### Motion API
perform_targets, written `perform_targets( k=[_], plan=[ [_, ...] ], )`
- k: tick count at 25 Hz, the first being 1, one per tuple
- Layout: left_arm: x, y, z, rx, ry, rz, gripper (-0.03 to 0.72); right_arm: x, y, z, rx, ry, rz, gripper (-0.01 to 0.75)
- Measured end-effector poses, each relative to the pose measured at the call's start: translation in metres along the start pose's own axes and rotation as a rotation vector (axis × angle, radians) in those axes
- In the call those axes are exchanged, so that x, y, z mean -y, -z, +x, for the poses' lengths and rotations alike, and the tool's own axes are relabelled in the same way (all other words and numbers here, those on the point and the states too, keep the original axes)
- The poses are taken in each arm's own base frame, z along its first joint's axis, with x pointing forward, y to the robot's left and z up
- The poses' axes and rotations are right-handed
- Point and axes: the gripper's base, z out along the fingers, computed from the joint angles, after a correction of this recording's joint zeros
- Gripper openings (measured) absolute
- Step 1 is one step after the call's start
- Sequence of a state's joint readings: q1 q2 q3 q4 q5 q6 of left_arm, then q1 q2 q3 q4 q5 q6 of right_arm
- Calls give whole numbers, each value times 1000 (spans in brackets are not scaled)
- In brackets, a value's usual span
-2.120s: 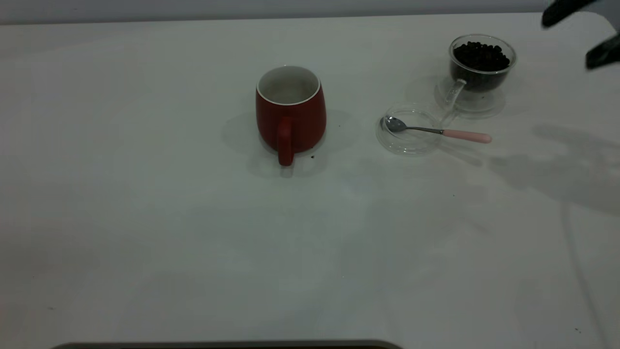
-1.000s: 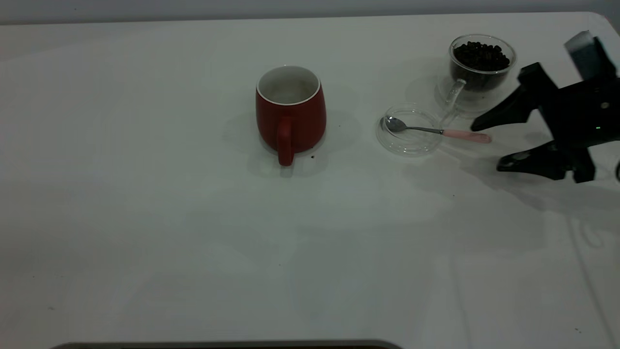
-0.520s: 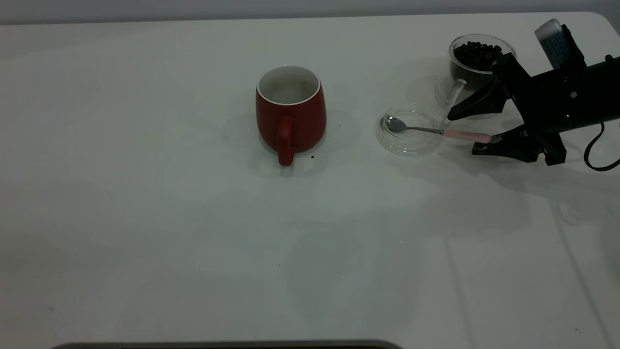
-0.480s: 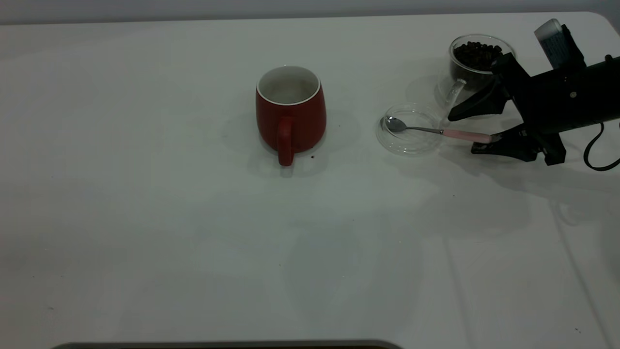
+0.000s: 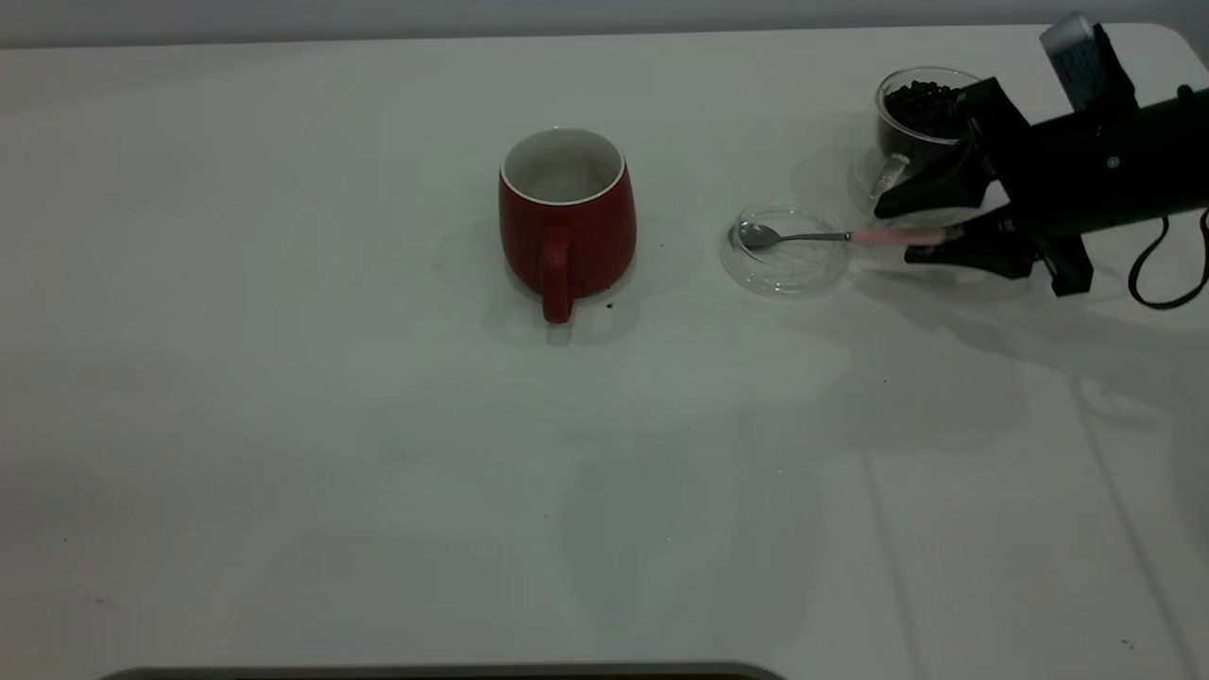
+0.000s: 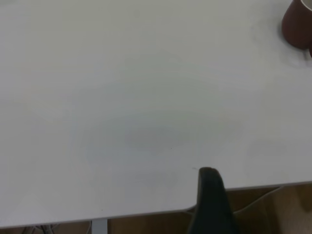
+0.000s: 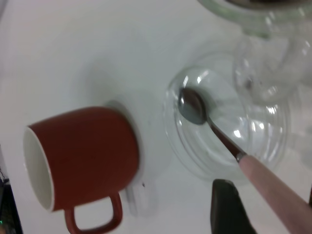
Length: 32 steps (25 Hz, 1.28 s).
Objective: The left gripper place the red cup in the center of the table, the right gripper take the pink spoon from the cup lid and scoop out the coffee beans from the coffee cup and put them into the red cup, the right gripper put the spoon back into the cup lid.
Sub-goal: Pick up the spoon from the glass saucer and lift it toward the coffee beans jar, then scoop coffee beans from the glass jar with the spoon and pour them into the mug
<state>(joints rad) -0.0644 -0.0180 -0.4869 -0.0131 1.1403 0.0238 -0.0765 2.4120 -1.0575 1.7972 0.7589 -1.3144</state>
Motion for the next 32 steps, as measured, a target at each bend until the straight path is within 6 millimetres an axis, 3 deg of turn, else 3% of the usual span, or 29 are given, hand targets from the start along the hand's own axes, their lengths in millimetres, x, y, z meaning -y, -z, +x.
perform_targets(
  k=[3,10,12,20,27,32],
  plan=[
    [0,0,0,0,0,0,569,-1,0,-2,4,4,-8,387],
    [0,0,0,0,0,0,569,-2,0,-2,1,21,-15,153],
    [0,0,0,0,0,0,569,-4,0,-1,-5,28,-32,123],
    [0,0,0,0,-1,0,569,-9,16,-6,-42,146,-29,114],
    [0,0,0,0,-2,0,569,-44,50,-19,-28,282,-34,114],
    [0,0,0,0,-3,0,569,-66,87,-38,111,333,-3,114]
  ],
)
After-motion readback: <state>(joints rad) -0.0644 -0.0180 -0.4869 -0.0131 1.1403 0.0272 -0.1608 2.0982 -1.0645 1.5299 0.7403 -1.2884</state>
